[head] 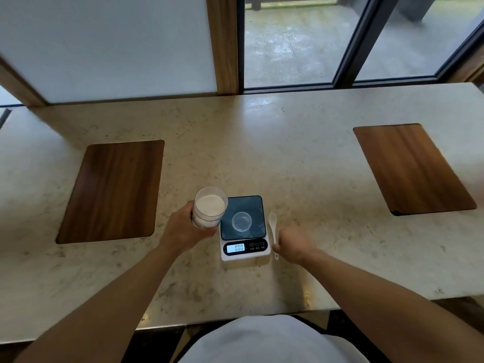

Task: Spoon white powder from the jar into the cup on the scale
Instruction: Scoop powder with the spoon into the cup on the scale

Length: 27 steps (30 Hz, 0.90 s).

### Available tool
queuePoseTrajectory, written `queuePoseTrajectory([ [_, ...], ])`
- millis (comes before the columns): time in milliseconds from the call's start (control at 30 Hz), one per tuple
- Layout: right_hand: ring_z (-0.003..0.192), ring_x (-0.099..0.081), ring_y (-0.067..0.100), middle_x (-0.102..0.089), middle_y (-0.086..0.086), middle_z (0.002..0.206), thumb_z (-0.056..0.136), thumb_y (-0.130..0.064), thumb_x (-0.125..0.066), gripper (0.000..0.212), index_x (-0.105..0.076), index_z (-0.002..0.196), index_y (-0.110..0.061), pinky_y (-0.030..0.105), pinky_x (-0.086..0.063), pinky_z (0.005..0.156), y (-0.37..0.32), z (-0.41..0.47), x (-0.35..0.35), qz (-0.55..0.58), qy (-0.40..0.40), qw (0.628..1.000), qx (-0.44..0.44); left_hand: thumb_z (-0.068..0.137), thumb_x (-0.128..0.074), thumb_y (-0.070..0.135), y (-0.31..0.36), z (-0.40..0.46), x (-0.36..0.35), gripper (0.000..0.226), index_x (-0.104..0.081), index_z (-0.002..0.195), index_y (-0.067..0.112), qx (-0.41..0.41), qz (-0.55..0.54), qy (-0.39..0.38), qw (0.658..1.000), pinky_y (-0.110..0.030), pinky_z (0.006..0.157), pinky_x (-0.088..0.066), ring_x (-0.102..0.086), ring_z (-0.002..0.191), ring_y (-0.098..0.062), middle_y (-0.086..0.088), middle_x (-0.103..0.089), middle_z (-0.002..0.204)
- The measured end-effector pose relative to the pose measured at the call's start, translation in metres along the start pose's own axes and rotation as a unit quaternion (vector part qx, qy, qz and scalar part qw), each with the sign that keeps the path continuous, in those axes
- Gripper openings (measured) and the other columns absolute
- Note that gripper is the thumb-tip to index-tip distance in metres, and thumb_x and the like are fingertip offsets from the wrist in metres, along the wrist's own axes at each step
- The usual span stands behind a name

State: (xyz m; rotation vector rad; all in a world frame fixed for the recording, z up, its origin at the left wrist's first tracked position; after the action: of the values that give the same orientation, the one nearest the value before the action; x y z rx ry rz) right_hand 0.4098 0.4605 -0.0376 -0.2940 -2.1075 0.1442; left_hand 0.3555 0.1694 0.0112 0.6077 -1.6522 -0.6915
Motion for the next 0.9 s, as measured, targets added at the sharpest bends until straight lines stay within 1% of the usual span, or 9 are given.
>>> queuePoseTrajectory([
  [67,0.064,-0.058,0.016,-0.054,-0.005,0.063,0.091,-0.037,-0.062,0.031,-0.049,0.066,-0.024,0.031,-0.05,0.061,-0.001,-0.002,-0.003,-0.005,0.002,1.0,-0.005,0.06,-0.094,0.035,0.0,-0.002,-0.001,0.082,-0.056,0.131,0.019,-0.004,0.002,0.001,1.0,-0.027,0.081,-0.049,-0.063,0.1,-0.018,-0.004,-0.069,0.122],
  [133,0.064,-0.058,0.017,-0.052,-0.006,0.062,0.09,-0.034,-0.062,0.032,-0.047,0.064,-0.025,0.031,-0.05,0.062,-0.002,-0.003,-0.004,-0.007,0.002,1.0,-0.008,0.06,-0.094,0.035,0.0,-0.004,-0.001,0.083,-0.056,0.132,0.018,-0.008,0.004,0.003,1.0,-0.028,0.082,-0.05,-0.063,0.102,-0.019,-0.004,-0.069,0.122],
  [300,0.064,-0.059,0.019,-0.058,0.0,0.067,0.088,-0.032,-0.062,0.025,-0.054,0.068,-0.02,0.035,-0.055,0.064,-0.002,-0.003,-0.004,0.022,-0.009,1.0,-0.017,0.062,-0.093,0.036,0.001,-0.006,-0.001,0.083,-0.056,0.134,0.017,-0.012,0.01,0.003,1.0,-0.03,0.086,-0.052,-0.065,0.108,-0.025,-0.006,-0.068,0.125],
  [433,0.053,-0.05,0.014,-0.054,-0.001,0.061,0.088,-0.03,-0.063,0.029,-0.051,0.064,-0.02,0.029,-0.044,0.051,0.003,-0.003,0.0,0.052,0.0,0.998,-0.021,0.063,-0.092,0.036,0.001,-0.007,0.001,0.085,-0.054,0.136,0.017,-0.014,0.01,0.002,1.0,-0.032,0.09,-0.053,-0.064,0.111,-0.025,-0.006,-0.067,0.128],
  [533,0.045,-0.042,0.012,-0.047,-0.004,0.054,0.087,-0.026,-0.064,0.036,-0.045,0.057,-0.02,0.025,-0.036,0.044,0.006,-0.003,0.01,0.071,0.016,0.997,-0.015,0.063,-0.092,0.035,0.002,-0.007,0.001,0.086,-0.053,0.137,0.016,-0.016,0.014,0.003,1.0,-0.034,0.092,-0.053,-0.064,0.113,-0.027,-0.008,-0.066,0.13],
  [600,0.041,-0.038,0.01,-0.044,-0.005,0.051,0.087,-0.025,-0.064,0.038,-0.043,0.055,-0.02,0.025,-0.032,0.042,0.006,-0.003,0.017,0.089,0.027,0.996,-0.008,0.063,-0.092,0.035,0.002,-0.006,0.002,0.086,-0.052,0.137,0.015,-0.016,0.016,0.003,1.0,-0.035,0.093,-0.053,-0.064,0.113,-0.028,-0.008,-0.066,0.13],
  [667,0.041,-0.036,0.011,-0.044,-0.004,0.051,0.088,-0.026,-0.063,0.039,-0.043,0.055,-0.02,0.025,-0.031,0.042,0.005,-0.003,0.026,0.103,0.045,0.994,-0.002,0.064,-0.092,0.034,0.003,-0.006,0.004,0.086,-0.052,0.137,0.015,-0.017,0.015,0.001,1.0,-0.037,0.094,-0.053,-0.063,0.114,-0.028,-0.008,-0.066,0.131],
  [767,0.043,-0.038,0.012,-0.046,-0.001,0.052,0.089,-0.024,-0.062,0.037,-0.046,0.056,-0.017,0.027,-0.032,0.043,0.003,-0.002,0.041,0.129,0.071,0.989,0.011,0.065,-0.091,0.034,0.005,-0.003,0.005,0.084,-0.052,0.137,0.016,-0.022,0.015,-0.004,1.0,-0.04,0.096,-0.054,-0.063,0.115,-0.028,-0.007,-0.065,0.131],
  [900,0.038,-0.032,0.006,-0.042,-0.006,0.047,0.089,-0.022,-0.064,0.044,-0.042,0.052,-0.02,0.02,-0.028,0.04,-0.006,-0.006,0.068,0.151,0.123,0.98,0.042,0.064,-0.092,0.033,0.009,0.0,0.009,0.085,-0.052,0.138,0.018,-0.027,0.008,-0.002,1.0,-0.041,0.098,-0.055,-0.062,0.116,-0.026,-0.006,-0.065,0.132],
])
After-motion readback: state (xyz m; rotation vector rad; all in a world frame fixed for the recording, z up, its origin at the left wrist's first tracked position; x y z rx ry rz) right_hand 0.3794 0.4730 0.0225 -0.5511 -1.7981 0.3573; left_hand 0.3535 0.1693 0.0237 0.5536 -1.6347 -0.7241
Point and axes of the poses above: each hand's wrist, its own z-axis towards the middle knuckle, its own x-axis out of the back of the hand, y = z × x, the point moved 2 cm from there along z, towards the middle knuckle
